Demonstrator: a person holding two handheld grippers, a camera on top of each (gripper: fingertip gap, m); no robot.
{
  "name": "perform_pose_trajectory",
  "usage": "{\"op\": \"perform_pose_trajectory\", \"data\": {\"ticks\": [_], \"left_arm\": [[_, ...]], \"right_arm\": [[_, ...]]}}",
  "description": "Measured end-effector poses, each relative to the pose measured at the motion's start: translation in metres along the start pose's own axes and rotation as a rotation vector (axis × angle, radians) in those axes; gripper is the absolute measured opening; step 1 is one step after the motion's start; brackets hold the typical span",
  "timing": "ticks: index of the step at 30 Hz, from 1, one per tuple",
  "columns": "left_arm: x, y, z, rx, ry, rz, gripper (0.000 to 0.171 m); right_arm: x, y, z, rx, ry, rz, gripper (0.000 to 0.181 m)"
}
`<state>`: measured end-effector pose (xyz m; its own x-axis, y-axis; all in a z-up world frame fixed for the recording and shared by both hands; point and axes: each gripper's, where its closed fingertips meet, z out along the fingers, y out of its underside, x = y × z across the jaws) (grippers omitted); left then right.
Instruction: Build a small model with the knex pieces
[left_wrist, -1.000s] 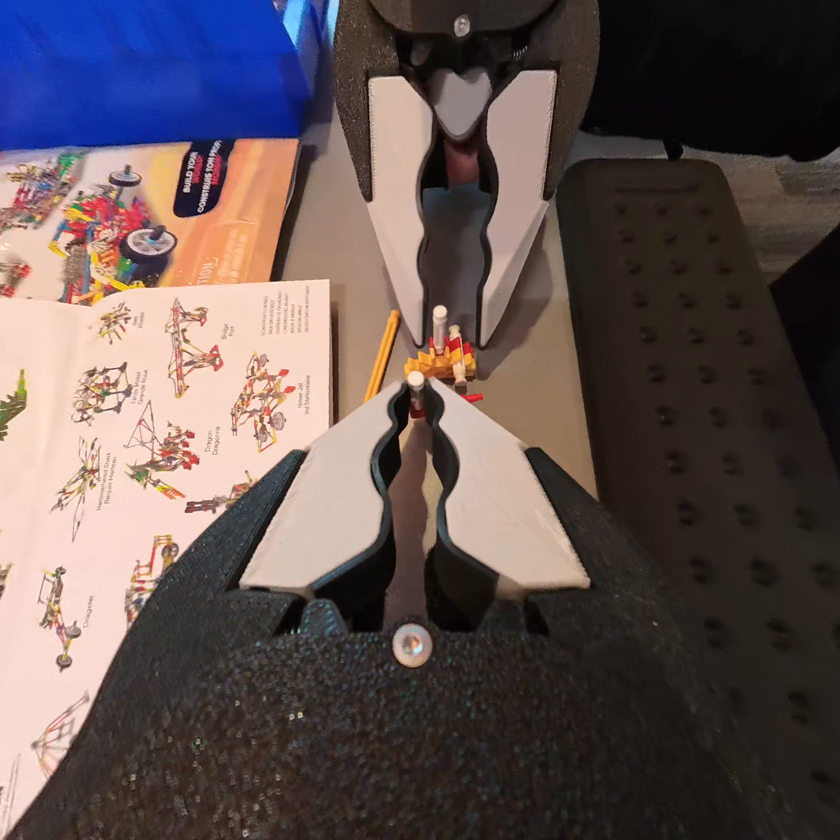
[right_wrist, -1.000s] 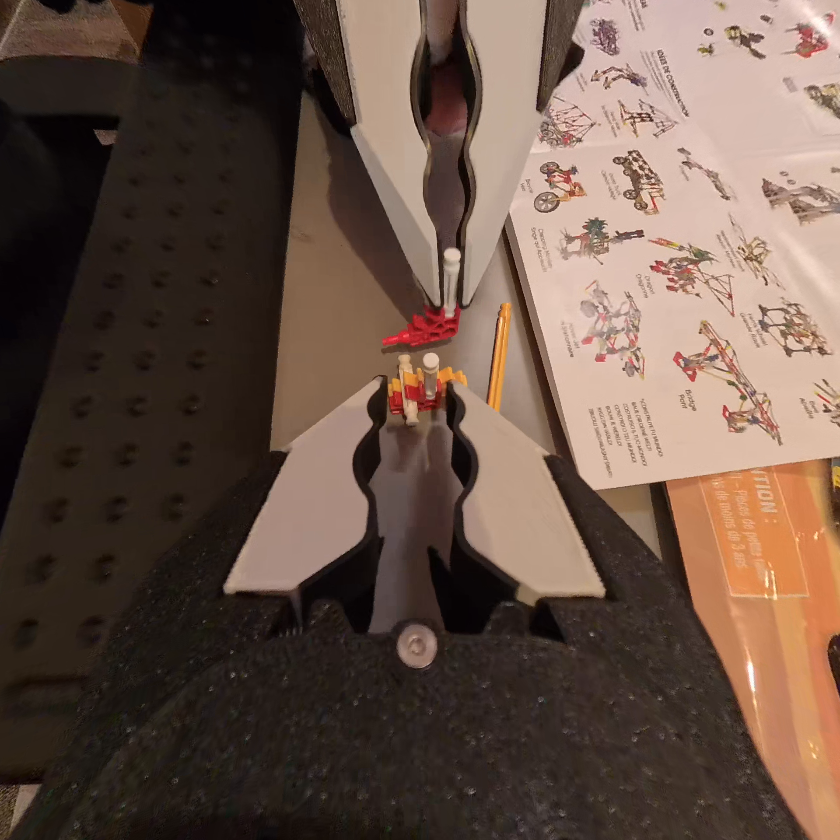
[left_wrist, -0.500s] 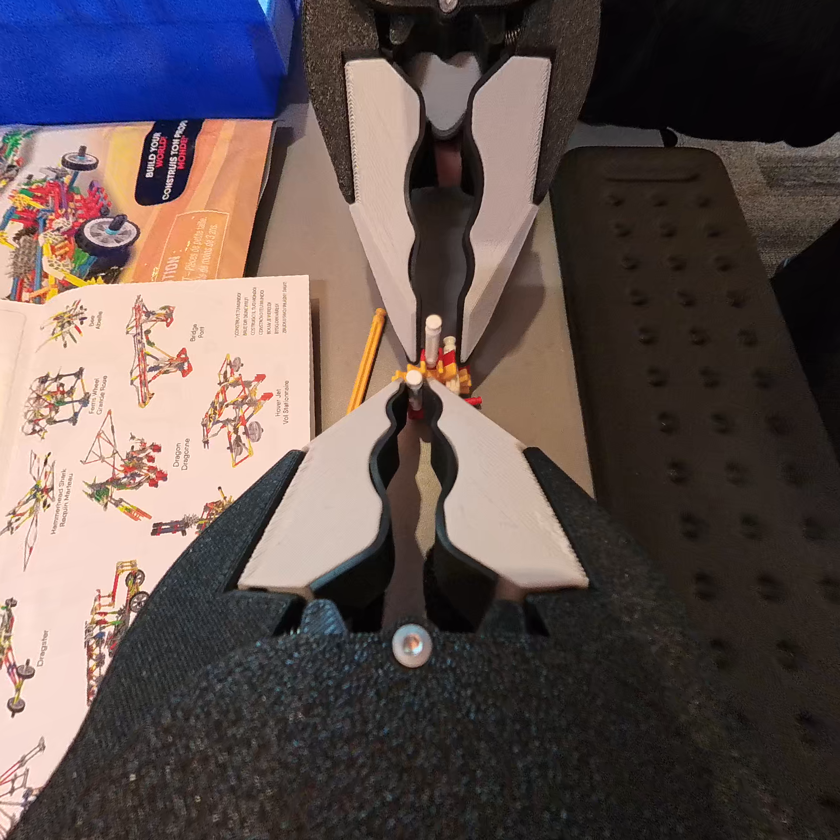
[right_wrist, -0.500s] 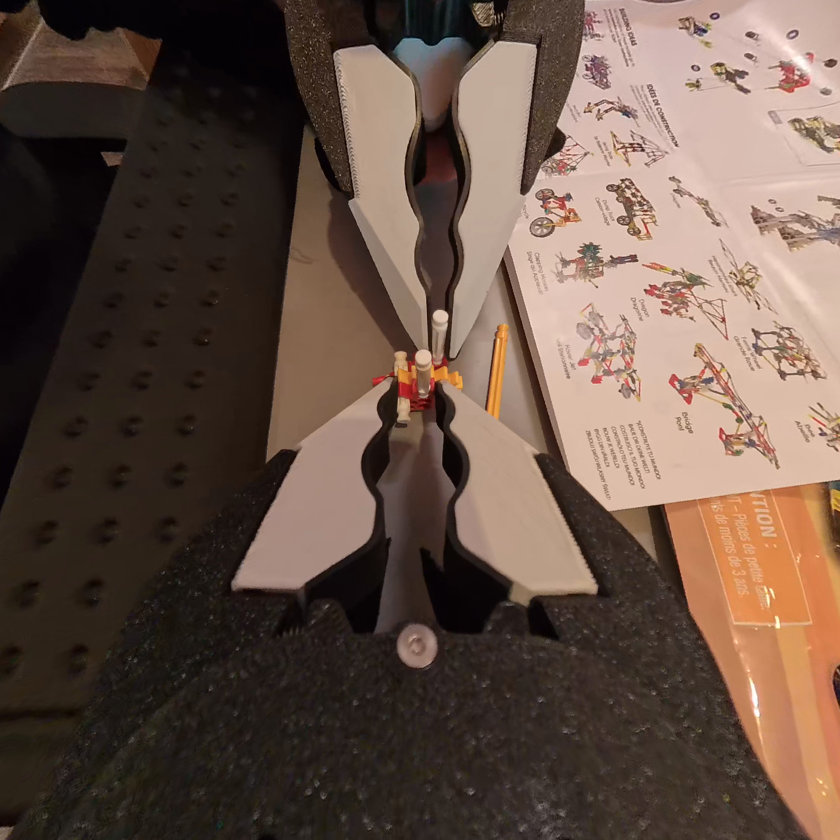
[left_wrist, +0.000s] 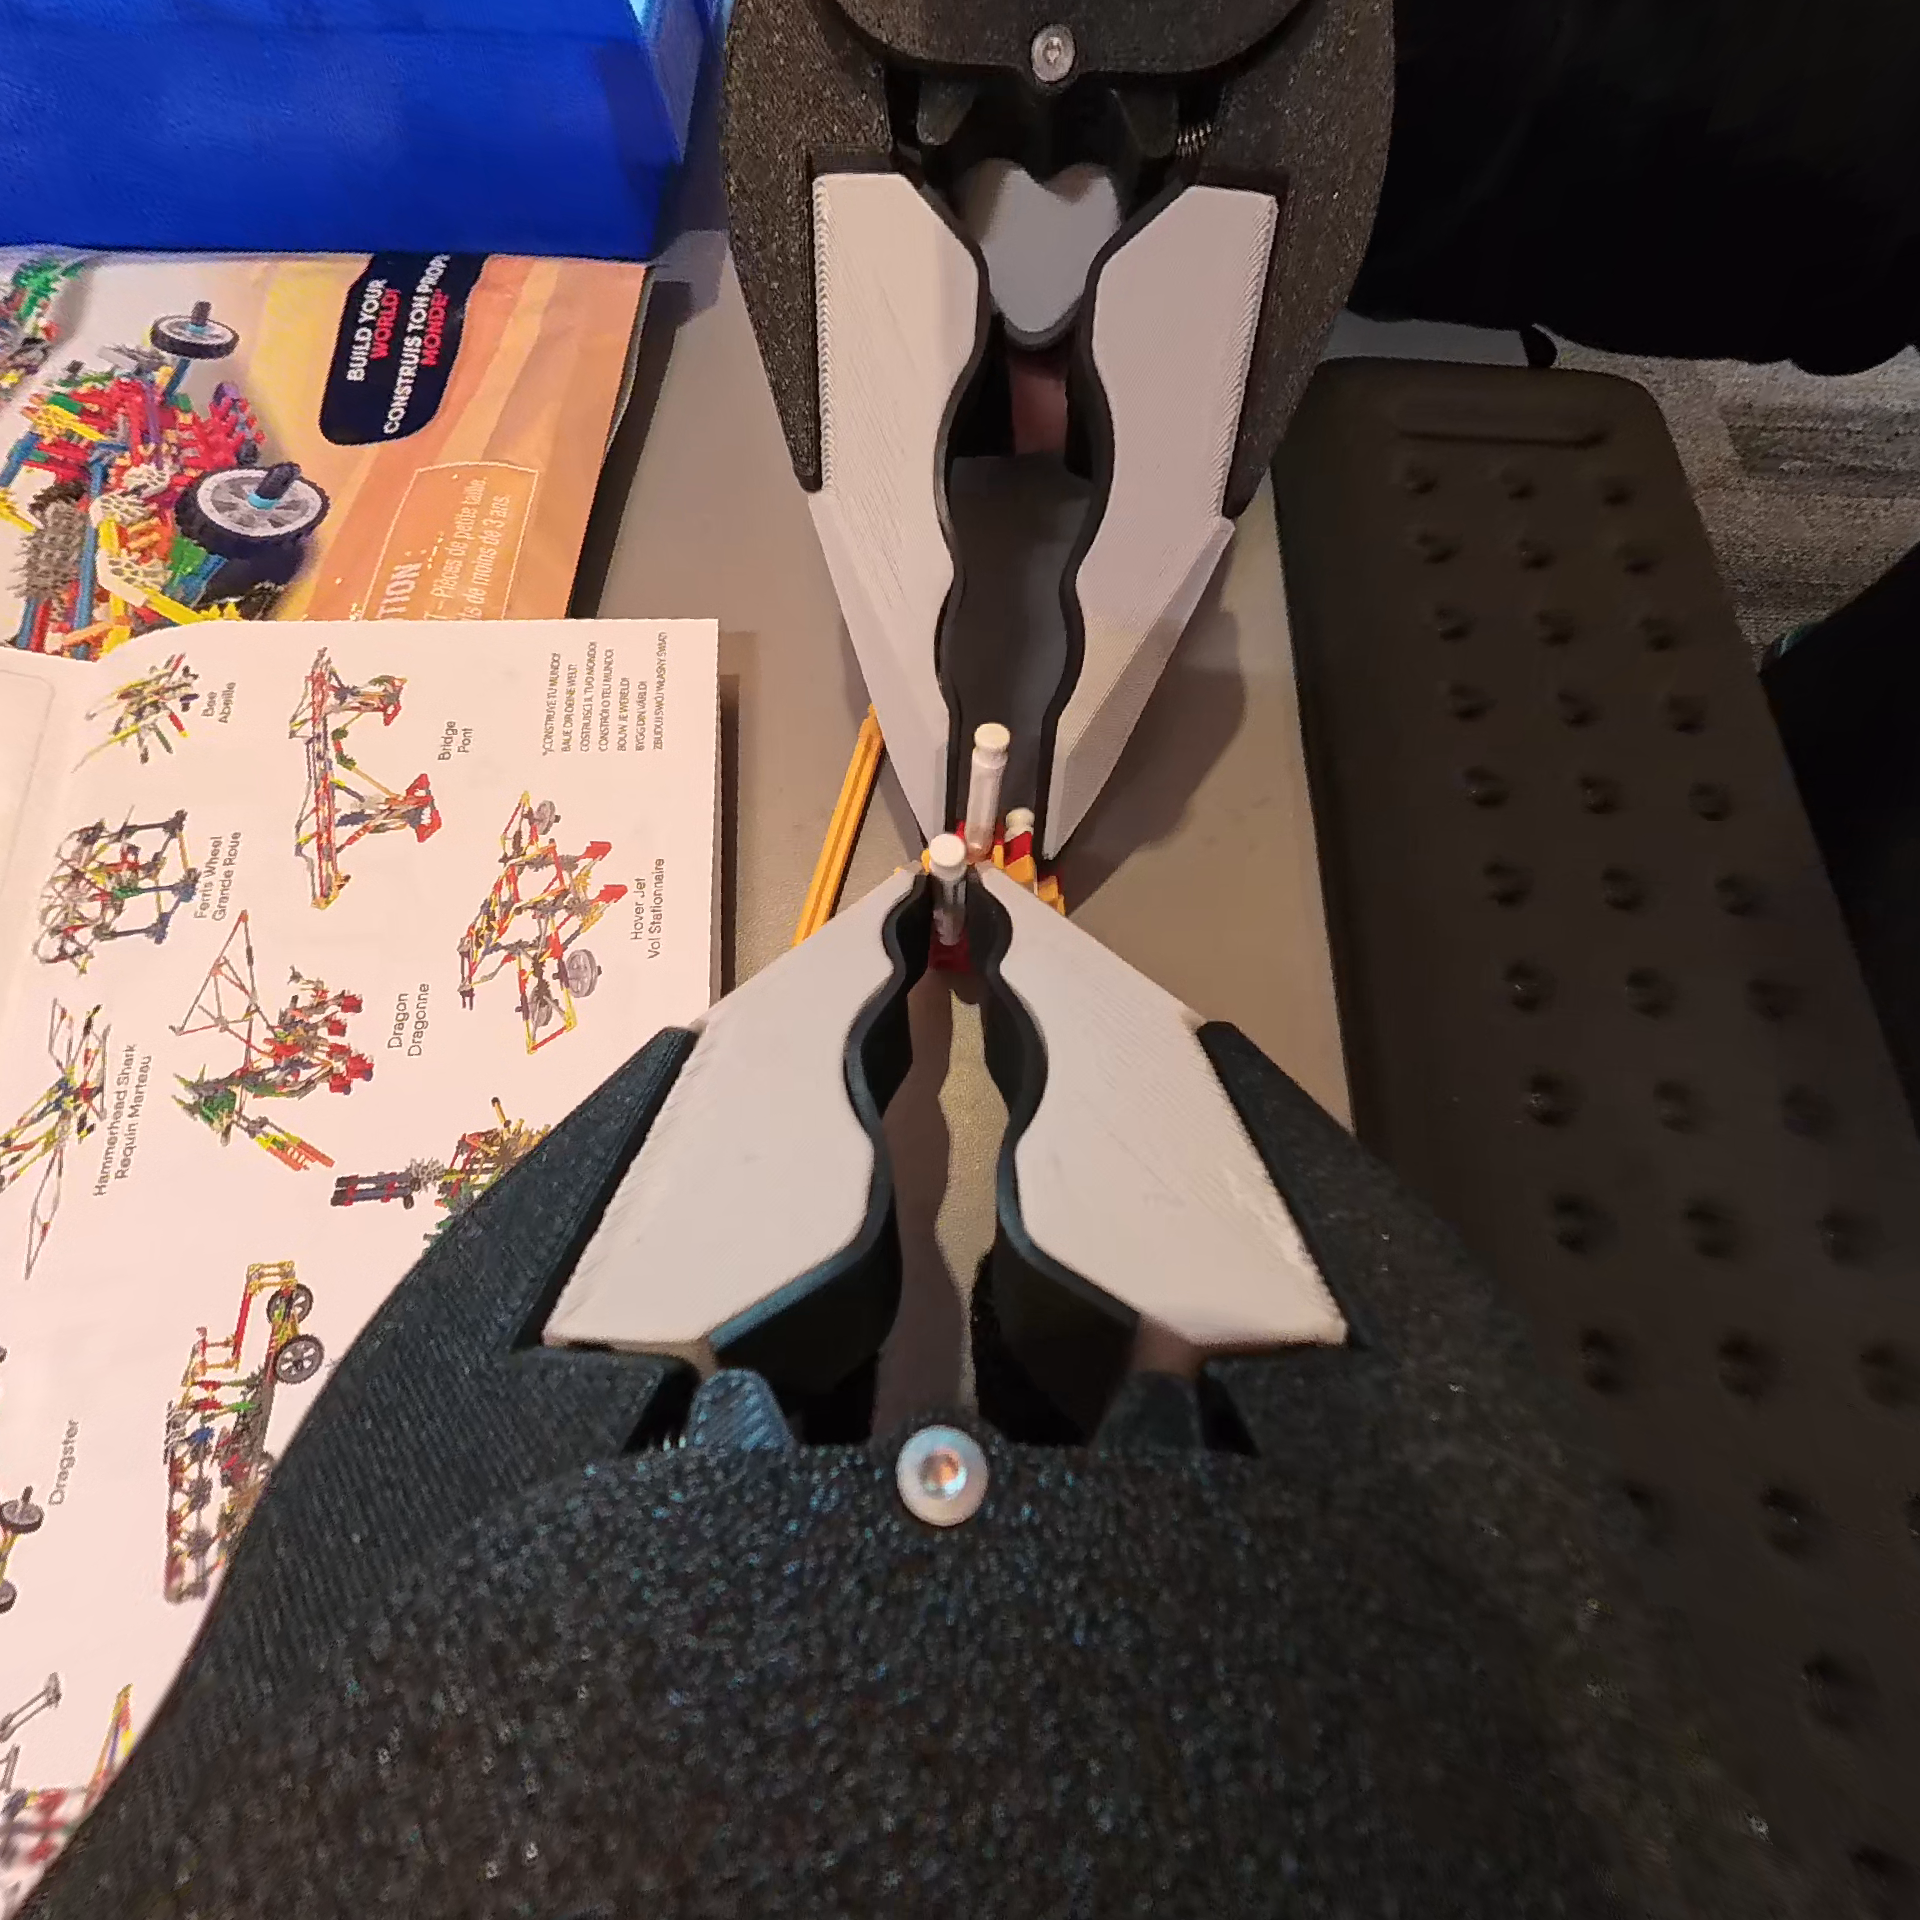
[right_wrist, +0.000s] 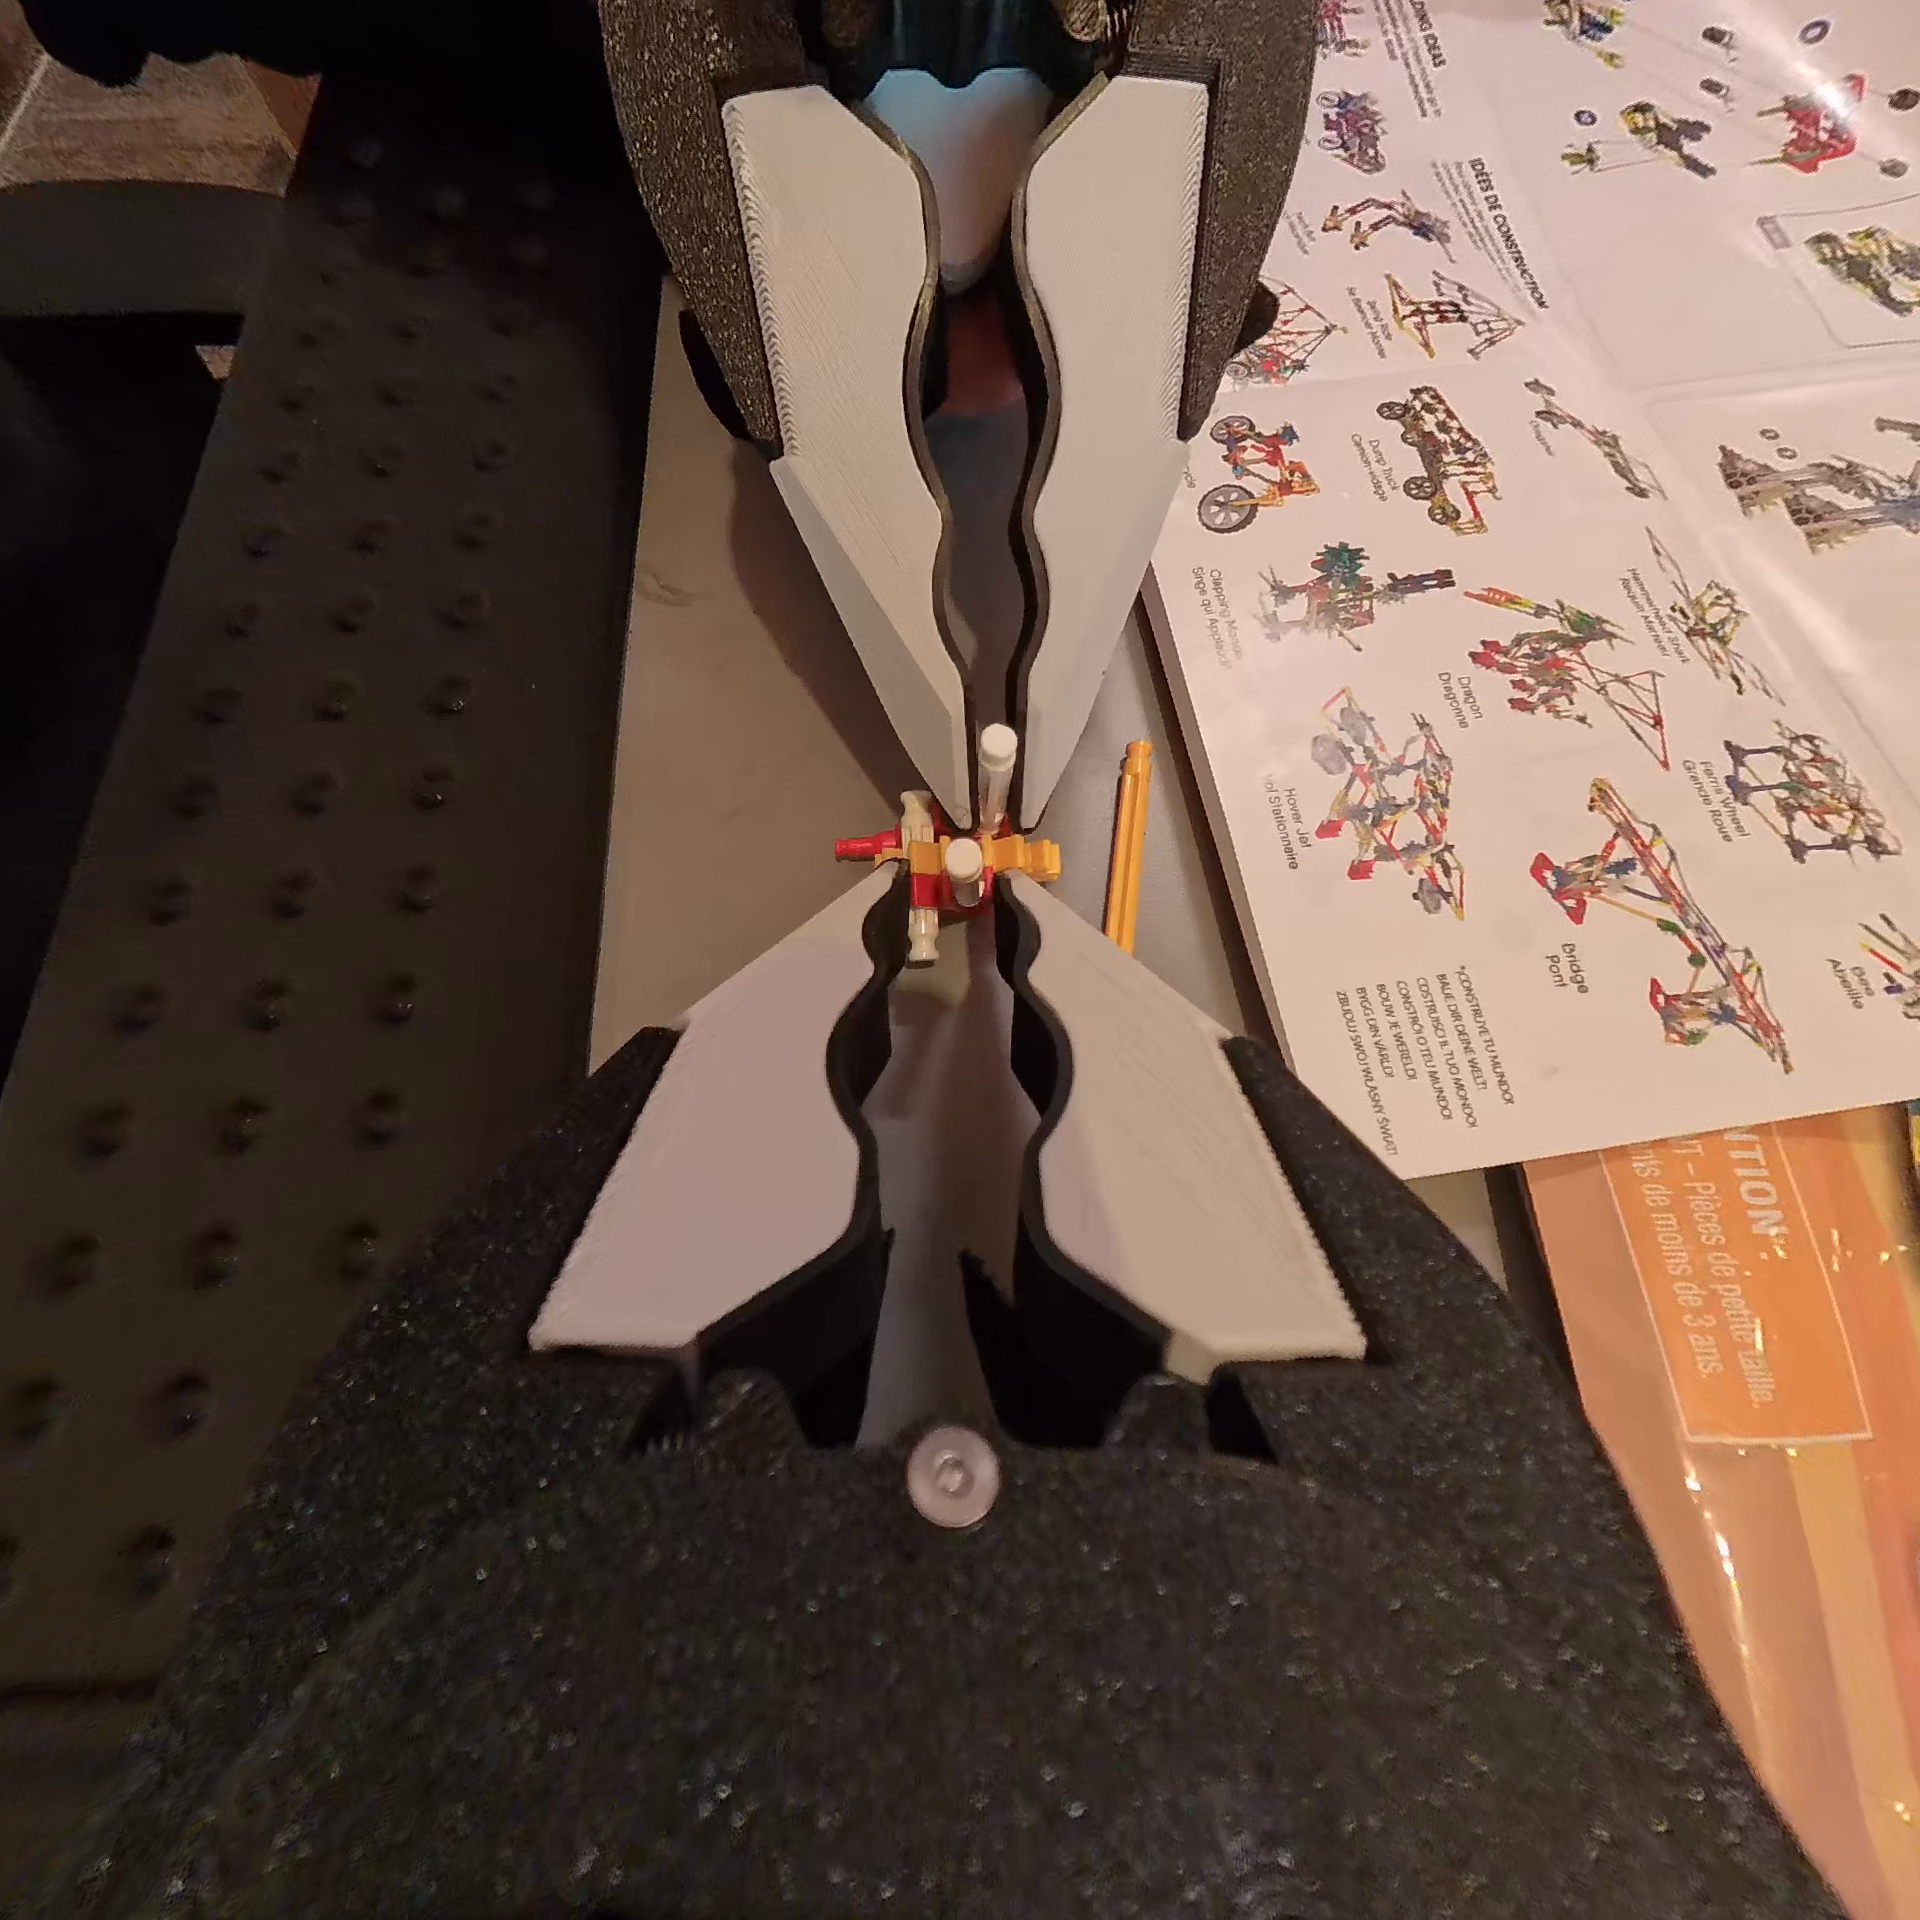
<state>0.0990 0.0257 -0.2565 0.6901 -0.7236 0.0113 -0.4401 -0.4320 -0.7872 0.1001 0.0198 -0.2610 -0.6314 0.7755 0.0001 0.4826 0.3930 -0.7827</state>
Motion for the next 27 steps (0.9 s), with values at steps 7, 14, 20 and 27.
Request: {"op": "perform_pose_trajectory", "data": {"ticks": [7, 14, 20, 27], "left_arm": [[0.0, 0.001, -0.001, 0.0, -0.003, -0.007, 0.005], [0.0, 0.003, -0.005, -0.015, -0.004, -0.017, 0.026], [-0.004, 0.013, -0.013, -0.082, -0.052, -0.024, 0.036], [0.005, 0.019, -0.006, -0.113, -0.045, -0.035, 0.015]], "right_arm": [[0.001, 0.0, 0.0, -0.007, 0.003, 0.006, 0.015], [0.0, -0.001, 0.001, -0.006, 0.003, 0.005, 0.015], [0.001, -0.001, 0.001, -0.006, 0.004, 0.007, 0.015], [0.001, -0.001, 0.002, -0.012, 0.008, 0.01, 0.015]]}}
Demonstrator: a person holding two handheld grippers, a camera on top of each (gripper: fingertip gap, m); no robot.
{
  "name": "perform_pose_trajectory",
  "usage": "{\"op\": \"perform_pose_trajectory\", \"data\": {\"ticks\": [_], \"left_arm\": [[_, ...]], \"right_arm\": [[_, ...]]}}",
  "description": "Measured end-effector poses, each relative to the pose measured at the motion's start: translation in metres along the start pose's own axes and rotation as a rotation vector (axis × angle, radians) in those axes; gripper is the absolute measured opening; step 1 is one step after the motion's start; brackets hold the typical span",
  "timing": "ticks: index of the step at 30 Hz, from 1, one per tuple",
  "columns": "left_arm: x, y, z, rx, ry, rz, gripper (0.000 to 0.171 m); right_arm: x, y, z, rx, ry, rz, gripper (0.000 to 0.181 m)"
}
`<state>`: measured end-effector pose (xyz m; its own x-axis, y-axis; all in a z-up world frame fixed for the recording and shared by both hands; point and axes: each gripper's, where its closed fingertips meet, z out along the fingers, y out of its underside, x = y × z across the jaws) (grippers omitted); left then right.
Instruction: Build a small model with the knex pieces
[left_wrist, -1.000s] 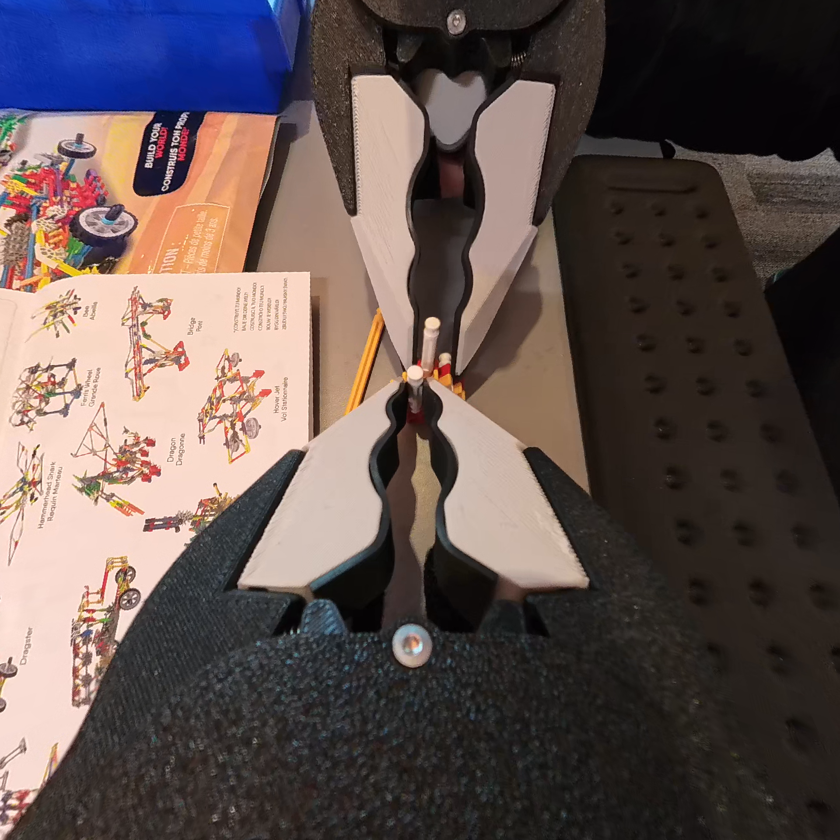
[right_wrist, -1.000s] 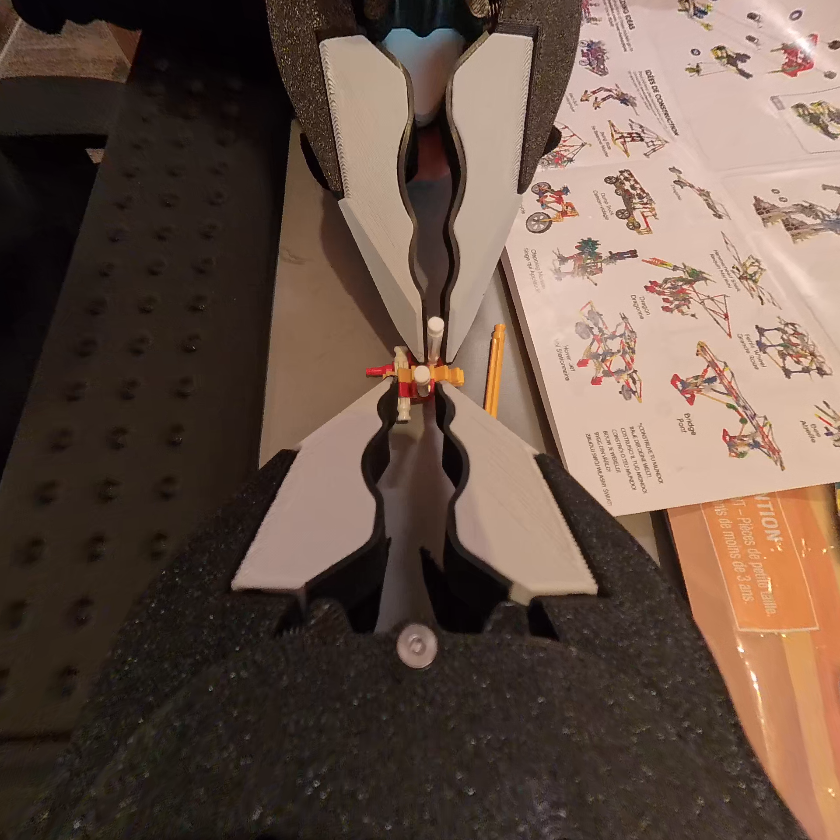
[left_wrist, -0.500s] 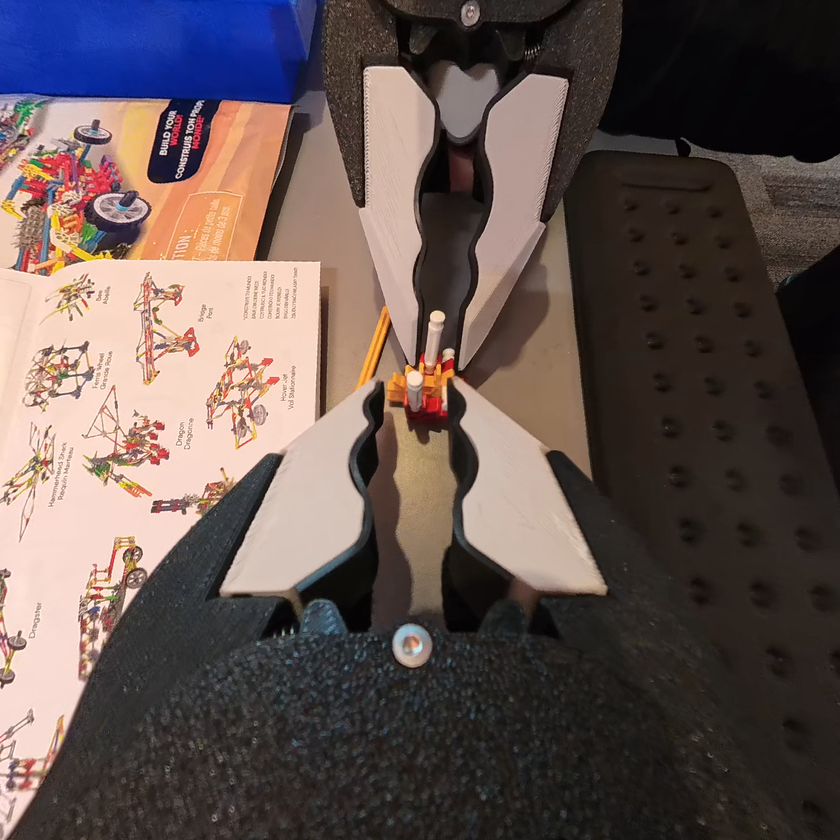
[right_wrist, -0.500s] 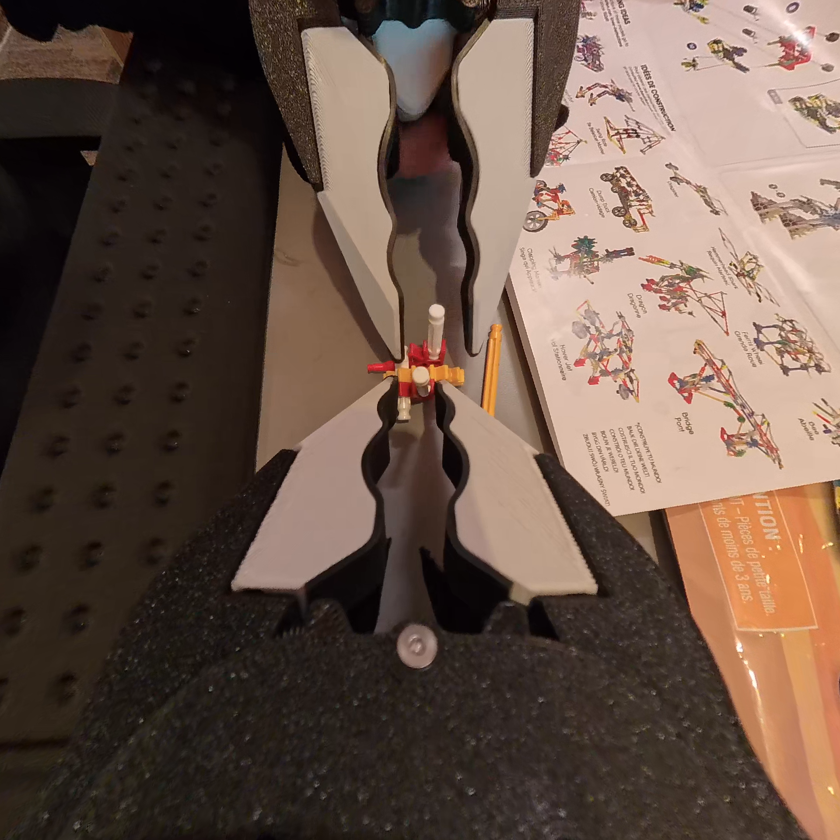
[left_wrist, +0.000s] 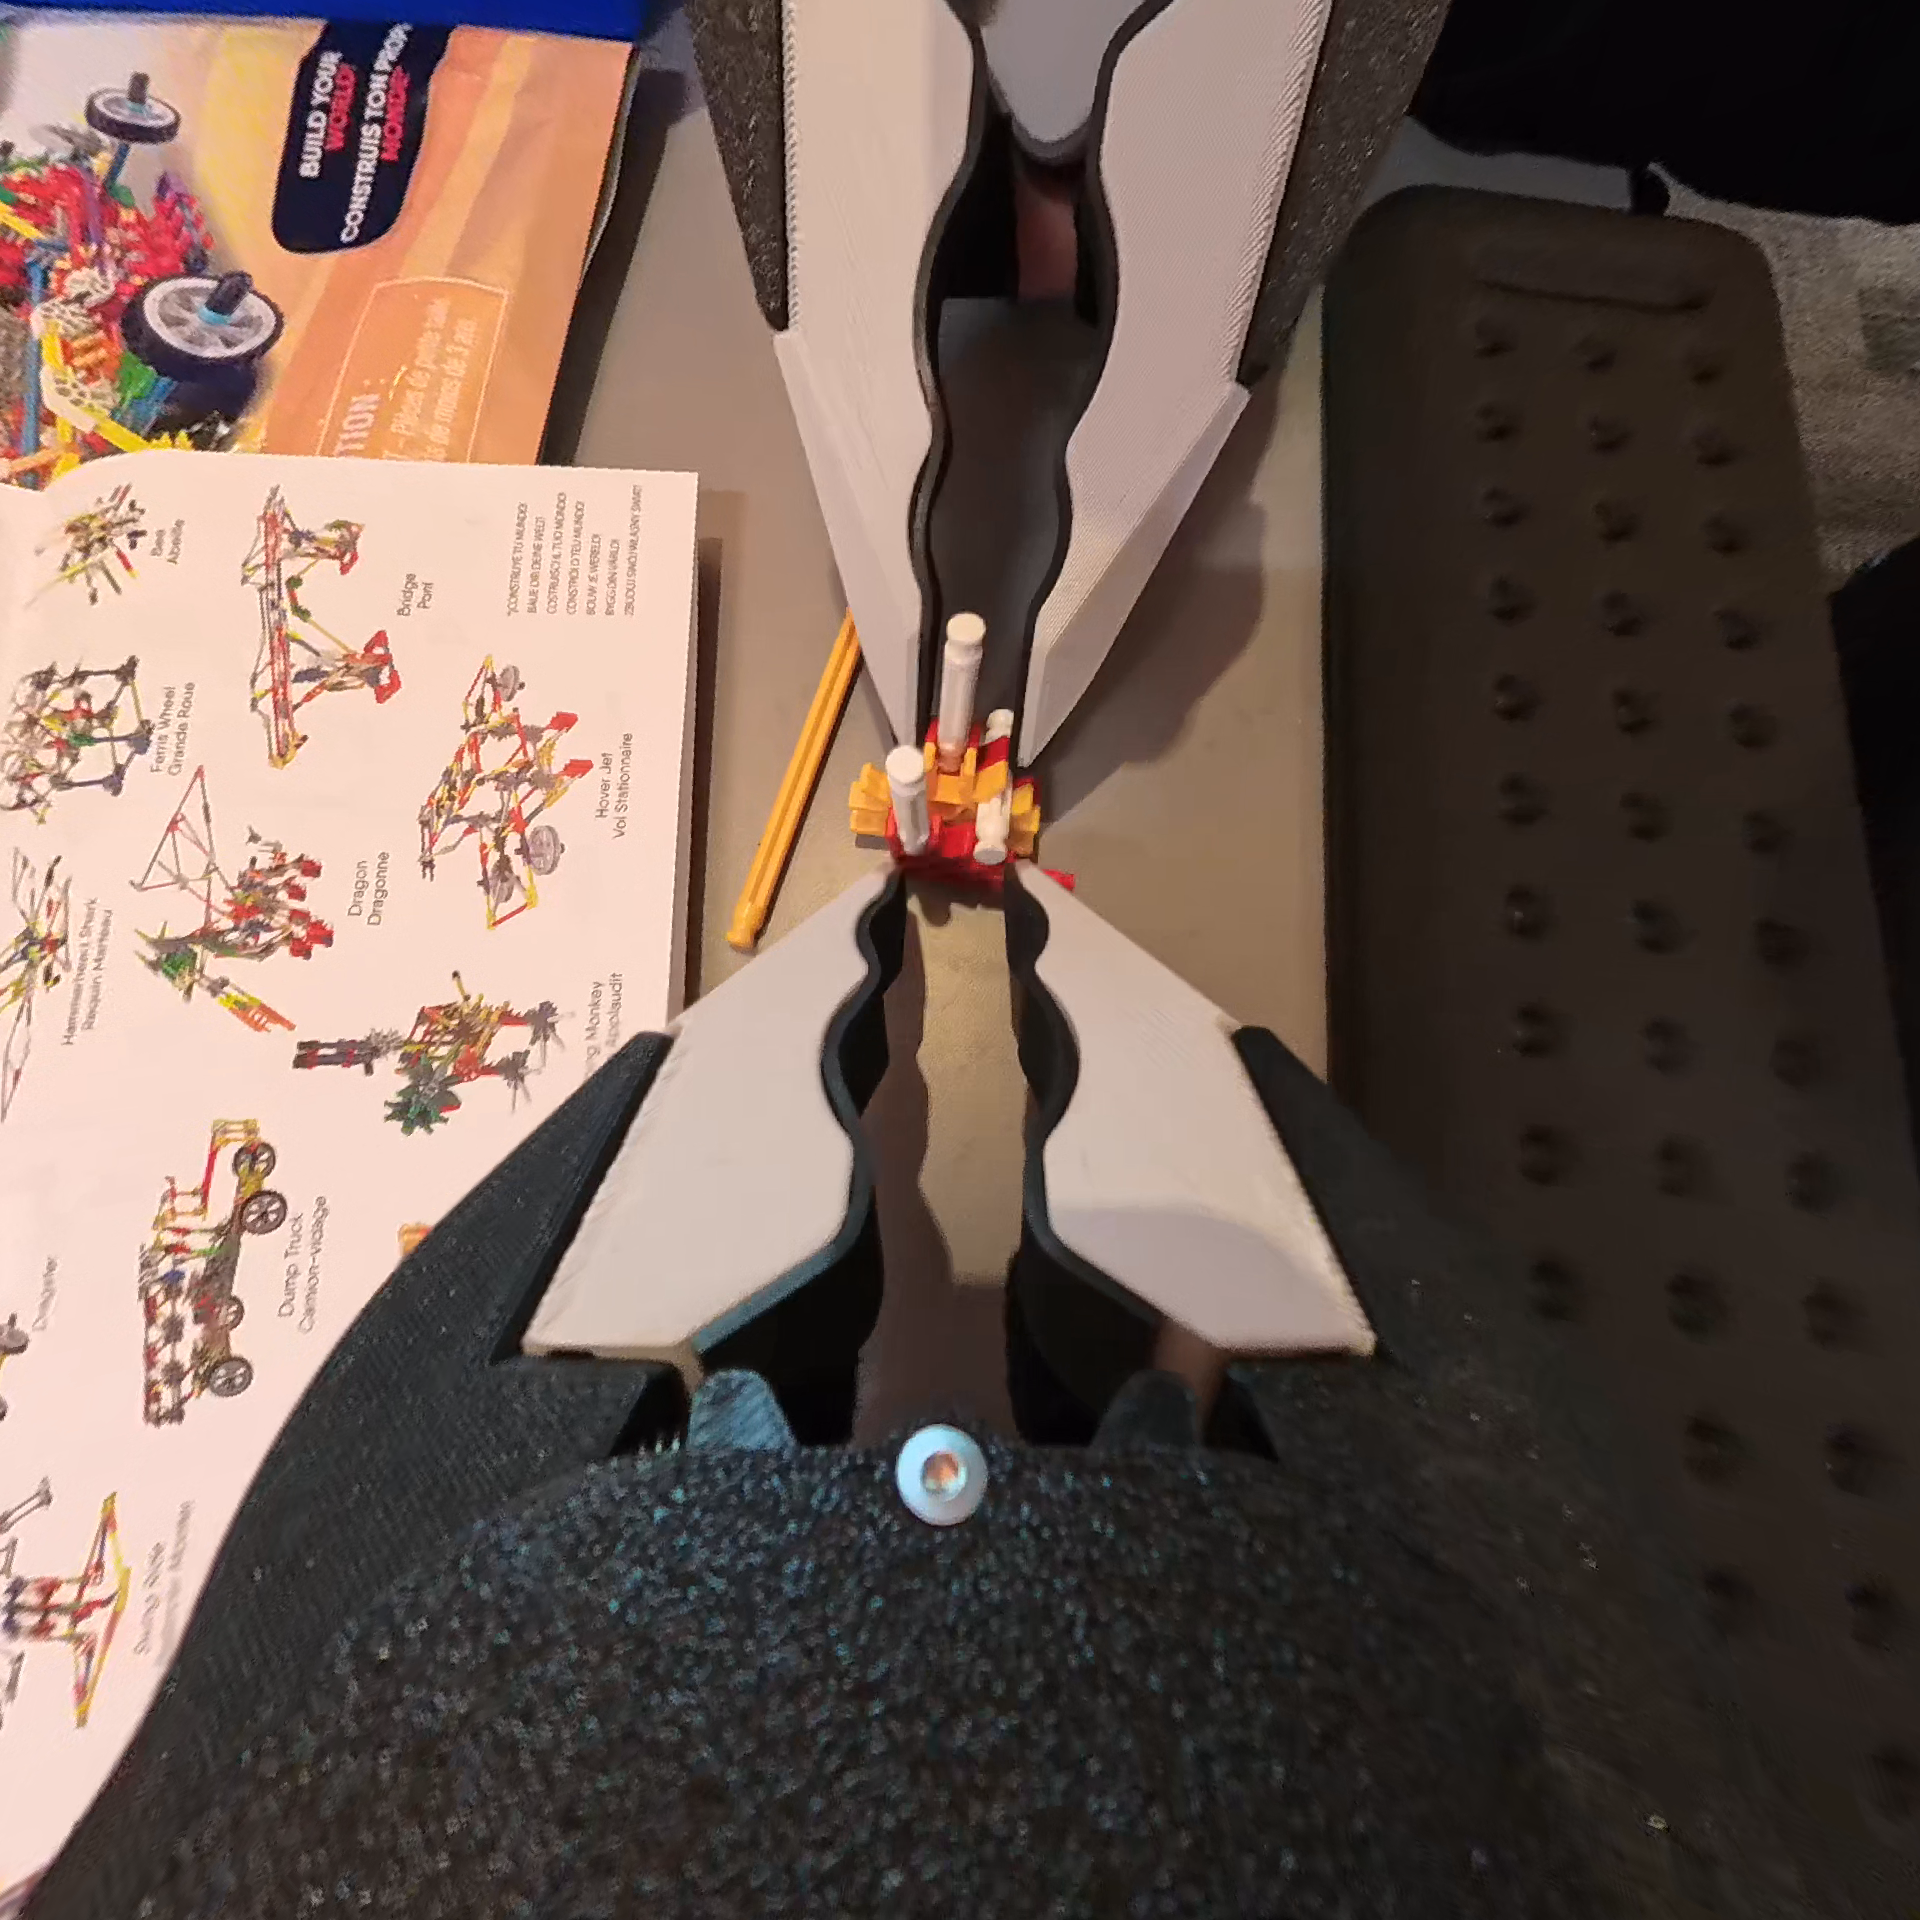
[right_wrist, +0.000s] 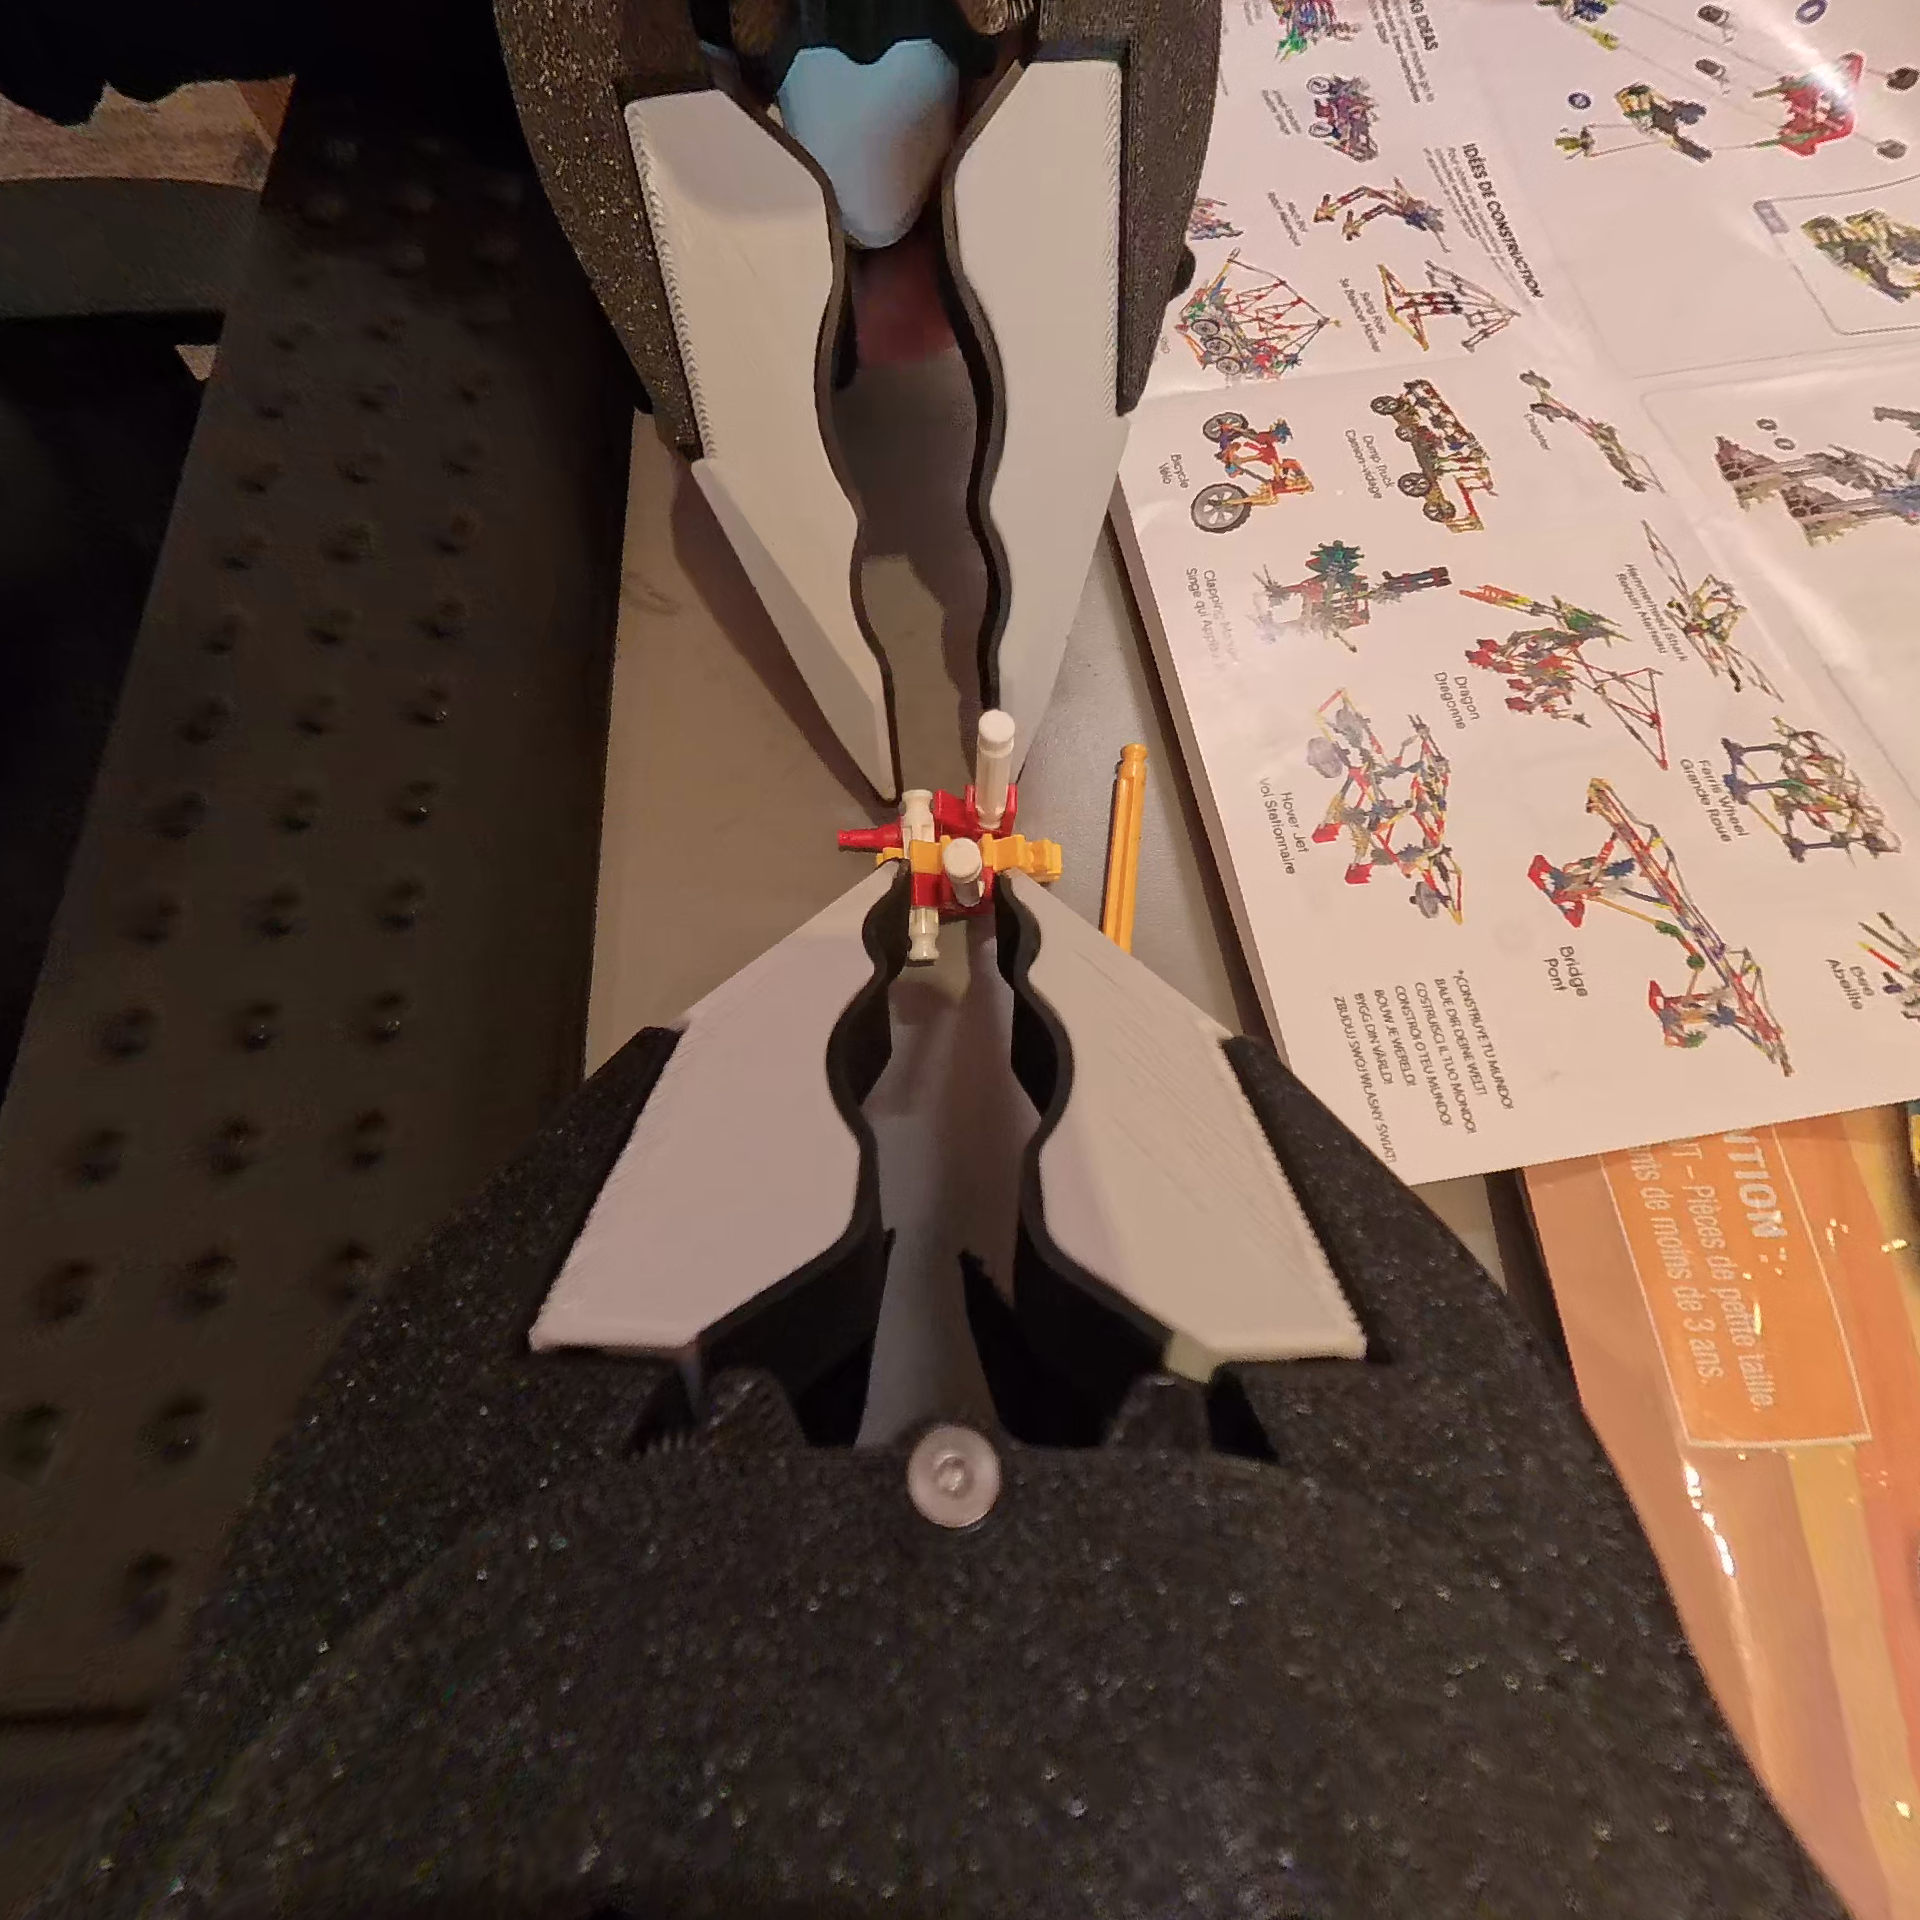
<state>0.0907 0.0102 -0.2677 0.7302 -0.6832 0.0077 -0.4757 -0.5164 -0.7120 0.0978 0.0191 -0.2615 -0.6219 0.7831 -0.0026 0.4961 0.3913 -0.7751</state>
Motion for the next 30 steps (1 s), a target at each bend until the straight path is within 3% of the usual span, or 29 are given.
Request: {"op": "perform_pose_trajectory", "data": {"ticks": [30], "left_arm": [[0.0017, 0.0033, 0.0008, 0.028, 0.039, -0.148, 0.001]], "right_arm": [[0.0065, -0.007, 0.0086, -0.109, 0.035, 0.089, 0.015]]}}
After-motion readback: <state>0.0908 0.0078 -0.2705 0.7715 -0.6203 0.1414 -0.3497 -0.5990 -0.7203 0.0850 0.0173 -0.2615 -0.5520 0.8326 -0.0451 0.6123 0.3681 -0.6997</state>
